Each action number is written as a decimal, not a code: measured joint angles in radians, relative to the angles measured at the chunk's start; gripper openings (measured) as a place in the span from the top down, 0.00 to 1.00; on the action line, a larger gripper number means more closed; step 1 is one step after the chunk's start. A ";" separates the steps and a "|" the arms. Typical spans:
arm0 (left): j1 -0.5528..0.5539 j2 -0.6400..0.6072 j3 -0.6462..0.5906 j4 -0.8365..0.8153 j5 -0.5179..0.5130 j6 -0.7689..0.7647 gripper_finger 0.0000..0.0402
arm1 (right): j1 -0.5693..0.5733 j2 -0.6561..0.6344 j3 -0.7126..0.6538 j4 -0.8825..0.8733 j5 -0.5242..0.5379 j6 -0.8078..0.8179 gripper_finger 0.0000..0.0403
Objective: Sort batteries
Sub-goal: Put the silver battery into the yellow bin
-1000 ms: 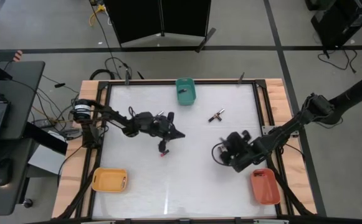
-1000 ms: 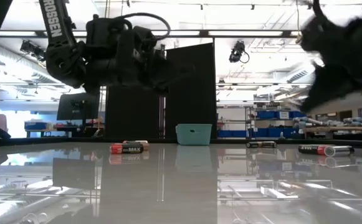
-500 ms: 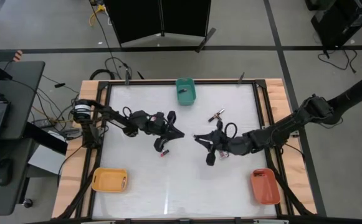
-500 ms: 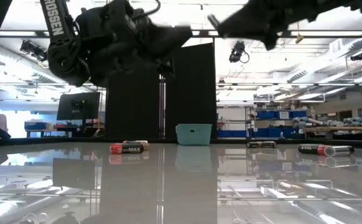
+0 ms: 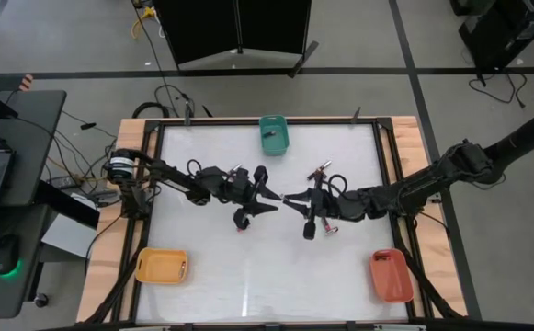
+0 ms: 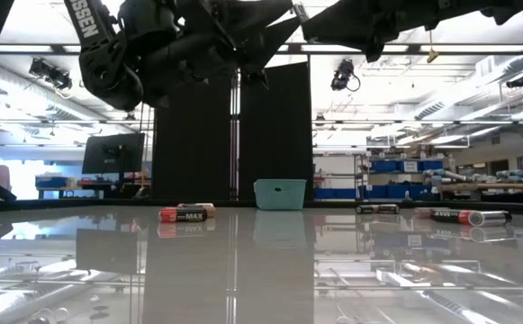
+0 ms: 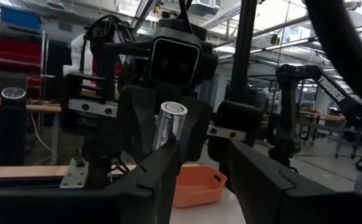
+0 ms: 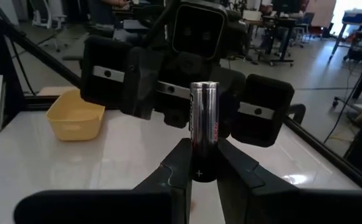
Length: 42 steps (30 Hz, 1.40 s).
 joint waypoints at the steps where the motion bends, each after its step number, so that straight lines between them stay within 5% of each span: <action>1: 0.000 0.000 0.000 0.000 -0.011 0.010 0.62 | 0.000 0.000 0.000 0.000 0.000 -0.002 0.86; 30: 0.025 0.000 0.005 -0.026 -0.131 0.089 0.61 | 0.003 0.004 0.000 -0.012 -0.035 0.054 0.86; 42: 0.026 0.000 0.020 -0.022 -0.043 0.060 0.62 | 0.005 0.003 0.000 -0.012 -0.039 0.066 0.86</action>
